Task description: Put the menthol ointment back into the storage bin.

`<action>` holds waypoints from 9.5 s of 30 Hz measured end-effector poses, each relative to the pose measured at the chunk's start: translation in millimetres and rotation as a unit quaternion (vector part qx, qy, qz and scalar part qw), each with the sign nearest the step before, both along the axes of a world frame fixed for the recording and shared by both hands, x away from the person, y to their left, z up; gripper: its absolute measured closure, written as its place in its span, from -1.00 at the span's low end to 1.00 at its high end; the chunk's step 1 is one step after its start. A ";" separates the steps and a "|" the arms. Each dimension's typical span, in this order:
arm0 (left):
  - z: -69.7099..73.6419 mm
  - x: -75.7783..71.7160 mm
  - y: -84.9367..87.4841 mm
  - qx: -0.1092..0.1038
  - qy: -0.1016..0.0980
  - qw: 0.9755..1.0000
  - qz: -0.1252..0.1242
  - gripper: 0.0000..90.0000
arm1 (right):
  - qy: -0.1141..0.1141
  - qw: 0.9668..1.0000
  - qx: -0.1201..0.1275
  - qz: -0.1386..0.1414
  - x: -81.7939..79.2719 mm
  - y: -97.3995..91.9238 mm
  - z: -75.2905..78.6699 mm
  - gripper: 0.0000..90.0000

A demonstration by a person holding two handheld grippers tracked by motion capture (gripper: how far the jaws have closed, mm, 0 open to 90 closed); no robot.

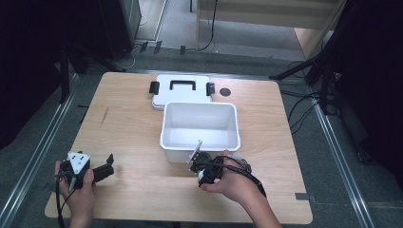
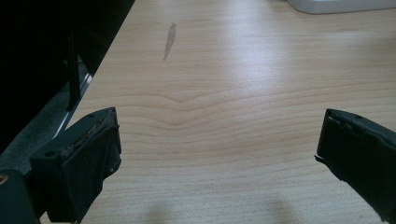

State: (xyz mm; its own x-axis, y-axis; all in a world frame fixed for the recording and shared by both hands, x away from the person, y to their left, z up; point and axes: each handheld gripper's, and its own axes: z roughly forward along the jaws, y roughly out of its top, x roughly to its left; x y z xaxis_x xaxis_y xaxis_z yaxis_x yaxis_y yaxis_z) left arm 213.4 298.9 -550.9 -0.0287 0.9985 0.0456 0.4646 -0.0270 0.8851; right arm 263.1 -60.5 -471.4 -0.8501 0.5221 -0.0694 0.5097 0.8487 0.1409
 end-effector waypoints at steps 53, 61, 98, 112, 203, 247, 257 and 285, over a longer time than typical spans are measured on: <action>-0.1 1.1 -0.1 0.000 0.004 1.000 -0.001 -1.00 | 0.017 1.000 0.016 0.010 -2.4 -27.0 37.5 0.15; -0.1 0.9 -0.4 0.002 0.005 1.000 -0.002 -1.00 | 0.015 0.999 0.022 -0.022 2.8 -63.6 53.0 0.15; -0.1 0.1 -0.8 0.000 0.004 1.000 -0.001 -1.00 | -0.002 0.997 0.014 -0.076 67.2 -154.0 97.7 0.15; 0.1 -0.2 0.3 -0.003 0.003 1.000 -0.001 -1.00 | -0.010 0.998 0.011 -0.055 86.9 -129.5 127.2 0.15; 0.0 0.3 1.0 -0.006 0.004 1.000 0.001 -1.00 | -0.005 0.987 -0.017 0.160 110.9 -61.0 73.4 0.15; 0.0 0.3 0.9 -0.005 0.006 1.000 0.000 -1.00 | -0.007 0.976 -0.080 0.204 120.7 -35.7 33.3 0.14; 0.0 0.5 1.1 -0.007 0.007 1.000 -0.001 -1.00 | 0.007 0.977 -0.082 0.196 122.5 -30.1 26.5 0.14; -0.1 0.7 1.2 -0.009 0.006 1.000 0.000 -1.00 | 0.003 0.977 -0.094 0.193 122.9 -30.6 24.8 0.12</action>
State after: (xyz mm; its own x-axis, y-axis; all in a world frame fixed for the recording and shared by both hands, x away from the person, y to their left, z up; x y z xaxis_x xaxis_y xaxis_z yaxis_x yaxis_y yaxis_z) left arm 214.0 300.2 -551.0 -0.0283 0.9992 0.0282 0.4760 -0.0113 0.8794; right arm 385.9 -91.2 -446.6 -0.9819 0.1410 -0.1268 0.1468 0.9884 -0.0377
